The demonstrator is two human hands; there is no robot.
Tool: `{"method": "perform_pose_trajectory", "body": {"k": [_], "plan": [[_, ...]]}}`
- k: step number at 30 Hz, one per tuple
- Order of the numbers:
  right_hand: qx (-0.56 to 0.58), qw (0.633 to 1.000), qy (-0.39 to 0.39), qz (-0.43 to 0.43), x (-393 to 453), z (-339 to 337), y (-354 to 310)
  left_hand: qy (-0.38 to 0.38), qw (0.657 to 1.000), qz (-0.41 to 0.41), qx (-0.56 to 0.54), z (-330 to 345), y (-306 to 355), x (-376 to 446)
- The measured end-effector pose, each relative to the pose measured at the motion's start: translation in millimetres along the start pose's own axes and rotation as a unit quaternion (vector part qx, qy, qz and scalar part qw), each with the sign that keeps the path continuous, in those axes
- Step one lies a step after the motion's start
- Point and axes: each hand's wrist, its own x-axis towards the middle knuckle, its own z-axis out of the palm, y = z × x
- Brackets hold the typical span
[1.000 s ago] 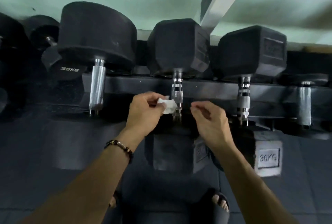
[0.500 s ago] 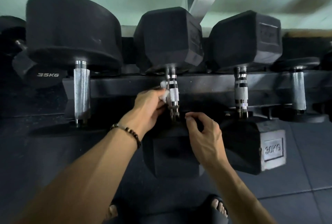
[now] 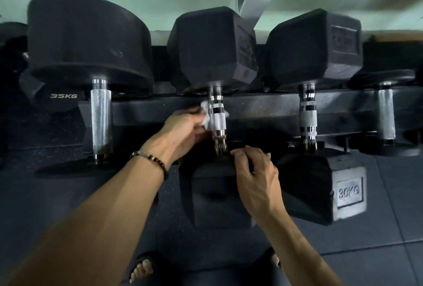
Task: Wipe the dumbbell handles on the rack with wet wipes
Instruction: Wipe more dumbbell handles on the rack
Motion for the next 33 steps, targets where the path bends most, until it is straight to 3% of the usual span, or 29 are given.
{"method": "perform_pose_trajectory", "body": {"k": [3, 5, 7, 8, 9, 13, 15, 17, 18, 20, 23, 25, 29, 33], "plan": [[-0.007, 1.000, -0.005, -0.008, 1, 1, 2, 0.097, 0.990, 0.027, -0.099, 12, 11, 21], [-0.008, 1.000, -0.010, -0.007, 1, 0, 3, 0.051, 0.999, -0.015, -0.002, 5, -1, 13], [-0.002, 1.000, -0.011, -0.011, 0, 0, 1, -0.011, 0.984, -0.064, 0.163, -9, -17, -3], [0.003, 1.000, -0.010, -0.012, 0, 0, 1, -0.011, 0.979, -0.072, 0.192, -12, -20, -5], [0.007, 1.000, -0.006, -0.016, 0, 0, 1, -0.005, 0.979, -0.069, 0.189, -13, -18, -3], [0.011, 1.000, 0.000, -0.028, 0, 1, 1, -0.001, 1.000, -0.028, 0.007, 1, 2, 14], [0.002, 1.000, -0.002, -0.028, 0, 1, 2, -0.015, 0.988, -0.023, 0.152, -2, -3, 8], [-0.001, 0.999, -0.002, -0.032, 0, 0, 2, -0.045, 0.936, -0.049, 0.346, -11, -11, -3], [-0.001, 1.000, -0.003, -0.031, 0, 0, 2, -0.053, 0.923, -0.064, 0.377, -16, -15, -6], [-0.005, 1.000, -0.011, -0.024, 0, 1, 1, -0.047, 0.936, -0.065, 0.341, -21, -21, -8], [-0.012, 1.000, -0.007, -0.027, 0, 1, 0, 0.023, 0.982, -0.012, 0.187, -14, -24, -8], [-0.014, 0.999, -0.003, -0.029, 1, 2, 2, 0.015, 0.981, 0.018, 0.194, -14, -26, -10], [-0.008, 1.000, -0.005, -0.018, 1, 3, 2, -0.074, 0.937, 0.023, 0.341, -22, -29, -24], [-0.016, 1.000, -0.005, -0.016, 1, 2, -1, 0.069, 0.949, 0.117, 0.284, -9, -13, -18]]}}
